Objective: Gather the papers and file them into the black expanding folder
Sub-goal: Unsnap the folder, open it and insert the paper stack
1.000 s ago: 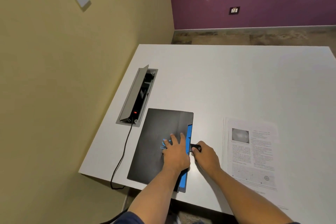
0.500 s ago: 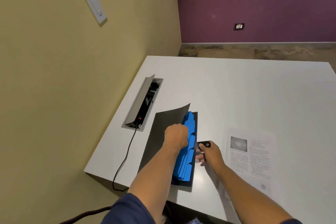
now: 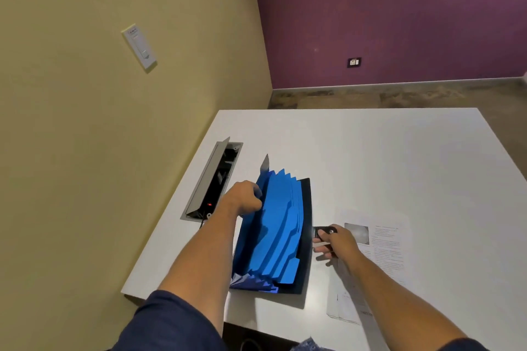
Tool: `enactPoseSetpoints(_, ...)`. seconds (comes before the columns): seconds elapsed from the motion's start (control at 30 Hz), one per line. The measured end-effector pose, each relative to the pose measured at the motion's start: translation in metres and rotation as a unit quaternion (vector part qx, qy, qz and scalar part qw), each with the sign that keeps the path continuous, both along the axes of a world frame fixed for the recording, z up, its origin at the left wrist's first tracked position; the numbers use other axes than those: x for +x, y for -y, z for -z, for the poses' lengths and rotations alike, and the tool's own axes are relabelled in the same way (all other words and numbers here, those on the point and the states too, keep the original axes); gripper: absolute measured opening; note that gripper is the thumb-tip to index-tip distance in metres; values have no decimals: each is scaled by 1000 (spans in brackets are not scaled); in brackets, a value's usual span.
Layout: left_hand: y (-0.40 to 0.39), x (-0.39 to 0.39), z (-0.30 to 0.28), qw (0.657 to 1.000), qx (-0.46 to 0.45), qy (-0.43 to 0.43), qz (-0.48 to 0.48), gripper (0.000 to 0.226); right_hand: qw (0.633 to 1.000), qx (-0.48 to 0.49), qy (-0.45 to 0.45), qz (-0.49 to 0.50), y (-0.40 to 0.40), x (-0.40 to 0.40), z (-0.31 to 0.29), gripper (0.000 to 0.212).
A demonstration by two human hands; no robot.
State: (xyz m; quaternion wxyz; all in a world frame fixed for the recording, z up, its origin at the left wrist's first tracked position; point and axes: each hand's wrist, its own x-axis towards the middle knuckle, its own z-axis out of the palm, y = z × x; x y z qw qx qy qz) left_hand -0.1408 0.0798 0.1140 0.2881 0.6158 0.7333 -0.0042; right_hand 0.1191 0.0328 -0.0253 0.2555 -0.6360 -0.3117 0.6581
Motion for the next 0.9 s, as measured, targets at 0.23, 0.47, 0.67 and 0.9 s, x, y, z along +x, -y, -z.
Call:
enactPoseSetpoints(0.23,5,-3,-5,997,20,-46,57,52,998,-36,44,-5,-5,15,2,22)
enactPoseSetpoints(0.47,12,0,-7,999,-4,23,31,70,987,-55,141,-60,-1,27,16,16)
enactPoseSetpoints(0.67,14,25,2,997,-25,-21,68,73,983,31,142,-115,-1,29,10,18)
enactPoseSetpoints(0.9,14,47,16,987,-32,-98,121,67,996,83,29,-33,11,56,-6,45)
